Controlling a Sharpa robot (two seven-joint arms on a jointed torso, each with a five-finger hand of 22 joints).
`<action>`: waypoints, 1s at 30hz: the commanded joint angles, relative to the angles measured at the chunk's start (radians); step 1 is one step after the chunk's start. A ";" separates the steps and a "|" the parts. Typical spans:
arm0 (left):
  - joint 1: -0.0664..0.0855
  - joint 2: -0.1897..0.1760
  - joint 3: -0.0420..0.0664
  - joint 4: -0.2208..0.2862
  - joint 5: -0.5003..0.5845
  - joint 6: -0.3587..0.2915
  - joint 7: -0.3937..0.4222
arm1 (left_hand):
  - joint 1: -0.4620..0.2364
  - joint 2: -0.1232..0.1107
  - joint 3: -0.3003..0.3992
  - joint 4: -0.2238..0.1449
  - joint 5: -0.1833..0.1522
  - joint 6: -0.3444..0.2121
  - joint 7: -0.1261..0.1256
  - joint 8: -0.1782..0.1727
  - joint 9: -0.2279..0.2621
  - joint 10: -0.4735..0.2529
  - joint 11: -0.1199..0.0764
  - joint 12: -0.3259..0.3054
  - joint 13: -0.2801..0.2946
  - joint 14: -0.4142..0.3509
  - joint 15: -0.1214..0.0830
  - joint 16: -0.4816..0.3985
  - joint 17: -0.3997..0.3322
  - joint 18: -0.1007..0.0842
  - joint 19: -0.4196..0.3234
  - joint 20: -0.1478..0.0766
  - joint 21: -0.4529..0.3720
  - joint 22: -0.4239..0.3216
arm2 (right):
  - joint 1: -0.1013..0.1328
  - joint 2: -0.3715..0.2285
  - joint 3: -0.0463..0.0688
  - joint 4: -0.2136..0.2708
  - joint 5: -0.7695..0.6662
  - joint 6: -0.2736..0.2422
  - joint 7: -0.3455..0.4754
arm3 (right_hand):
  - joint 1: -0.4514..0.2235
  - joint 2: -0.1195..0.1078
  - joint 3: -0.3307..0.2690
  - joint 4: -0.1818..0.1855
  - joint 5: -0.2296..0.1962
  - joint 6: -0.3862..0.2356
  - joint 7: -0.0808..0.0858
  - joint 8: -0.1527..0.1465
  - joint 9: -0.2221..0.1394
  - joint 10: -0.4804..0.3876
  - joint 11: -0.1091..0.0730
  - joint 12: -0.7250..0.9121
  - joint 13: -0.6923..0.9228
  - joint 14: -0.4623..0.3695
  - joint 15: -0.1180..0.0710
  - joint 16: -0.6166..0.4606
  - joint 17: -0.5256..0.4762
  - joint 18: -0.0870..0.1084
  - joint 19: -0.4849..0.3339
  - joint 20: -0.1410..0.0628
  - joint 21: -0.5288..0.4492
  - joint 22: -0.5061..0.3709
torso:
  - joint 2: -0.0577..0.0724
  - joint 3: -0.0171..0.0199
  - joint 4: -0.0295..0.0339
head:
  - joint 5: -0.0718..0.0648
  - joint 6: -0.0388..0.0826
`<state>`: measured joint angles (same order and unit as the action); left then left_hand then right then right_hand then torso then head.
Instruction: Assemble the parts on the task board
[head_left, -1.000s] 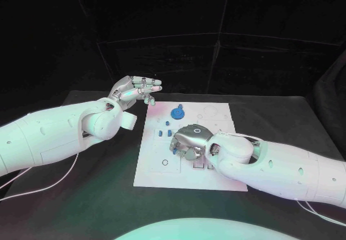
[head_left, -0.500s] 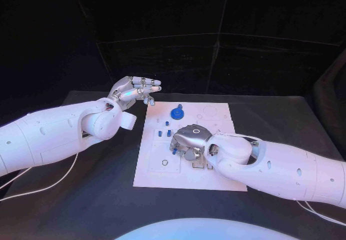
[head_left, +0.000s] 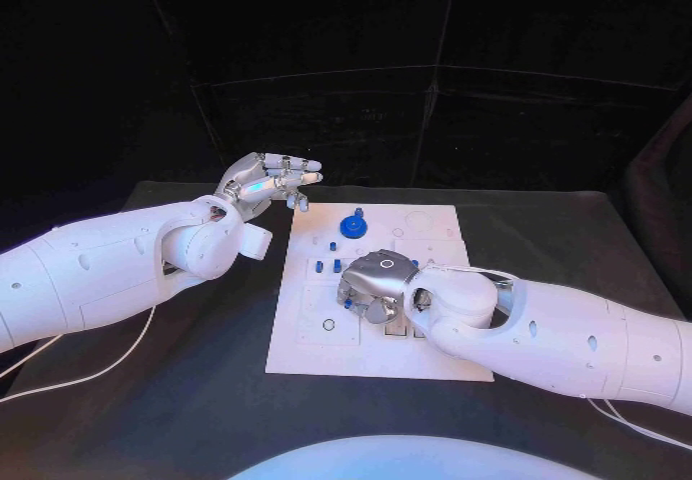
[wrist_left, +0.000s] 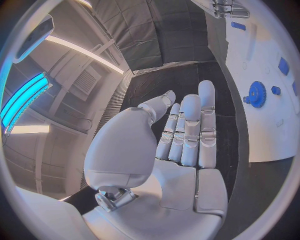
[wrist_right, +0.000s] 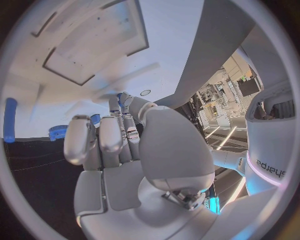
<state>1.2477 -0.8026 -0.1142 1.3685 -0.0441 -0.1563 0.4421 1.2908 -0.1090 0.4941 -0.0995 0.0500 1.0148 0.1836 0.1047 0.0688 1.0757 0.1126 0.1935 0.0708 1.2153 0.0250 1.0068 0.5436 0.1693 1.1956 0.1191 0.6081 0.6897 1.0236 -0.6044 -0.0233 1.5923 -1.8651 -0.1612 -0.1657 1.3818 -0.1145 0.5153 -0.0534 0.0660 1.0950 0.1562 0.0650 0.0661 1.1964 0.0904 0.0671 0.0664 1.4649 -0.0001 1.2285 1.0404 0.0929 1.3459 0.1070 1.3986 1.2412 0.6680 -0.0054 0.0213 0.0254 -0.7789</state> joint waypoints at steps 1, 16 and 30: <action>0.002 0.000 0.001 0.000 0.004 0.017 -0.004 | 0.004 0.000 -0.003 -0.002 0.001 0.002 0.002 0.003 -0.001 -0.001 0.001 0.006 -0.001 -0.007 -0.003 -0.005 -0.001 0.013 -0.008 -0.001 -0.004 -0.001 | 0.000 -0.001 -0.001 -0.003 -0.013 -0.019 -0.018 | -0.031 -0.019 -0.018 0.005 0.007 -0.042 0.008 -0.005 -0.003 -0.065 0.008 -0.005 -0.005 0.004 0.015 -0.037 -0.046 -0.005 -0.041 0.010 -0.034 -0.053 | 0.000 0.0008 0.0006 | 0.000 0.001; 0.002 -0.004 0.001 -0.002 0.004 0.026 -0.015 | 0.005 0.001 -0.003 -0.003 0.001 0.001 0.003 0.003 -0.001 -0.002 0.002 0.007 -0.001 -0.008 -0.002 -0.005 -0.002 0.013 -0.008 -0.001 -0.004 -0.002 | 0.000 -0.085 0.000 0.065 0.025 -0.225 -0.030 | -0.030 -0.021 -0.148 0.019 0.010 -0.129 0.005 0.010 0.005 -0.205 0.020 0.078 0.004 -0.065 0.022 -0.235 -0.322 0.042 -0.185 0.023 -0.207 -0.295 | -0.001 -0.0005 0.0001 | -0.011 0.013; 0.002 -0.013 0.001 -0.003 0.004 0.023 -0.015 | 0.007 0.001 -0.004 -0.005 0.001 0.000 0.003 0.002 -0.002 -0.004 0.002 0.008 -0.002 -0.011 -0.002 -0.007 -0.004 0.013 -0.010 0.000 -0.006 -0.003 | 0.068 -0.282 0.028 0.122 0.103 -0.134 -0.124 | -0.050 -0.058 -0.217 0.058 0.021 -0.090 -0.019 0.000 -0.001 -0.185 0.008 0.102 -0.004 -0.045 0.013 -0.217 -0.321 0.036 -0.156 0.011 -0.197 -0.274 | -0.001 -0.0002 -0.0002 | -0.027 0.031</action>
<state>1.2478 -0.8163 -0.1145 1.3648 -0.0438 -0.1437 0.4245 1.2908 -0.1090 0.4942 -0.0994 0.0500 1.0148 0.1836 0.1047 0.0681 1.0757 0.1127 0.1974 0.0700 1.2116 0.0213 1.0068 0.5407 0.1693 1.1956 0.1191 0.6081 0.6878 1.0868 -0.8852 0.0037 1.7210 -1.7805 -0.3378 -0.2442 1.3286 -0.1606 0.3146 0.0004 0.0813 1.0098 0.1427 0.0686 0.0666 1.0258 0.0965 0.1761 0.0633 1.4317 0.0109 1.0245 0.7361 0.1247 1.2036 0.1187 1.2143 0.9823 0.6659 -0.0059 0.0194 0.0007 -0.7502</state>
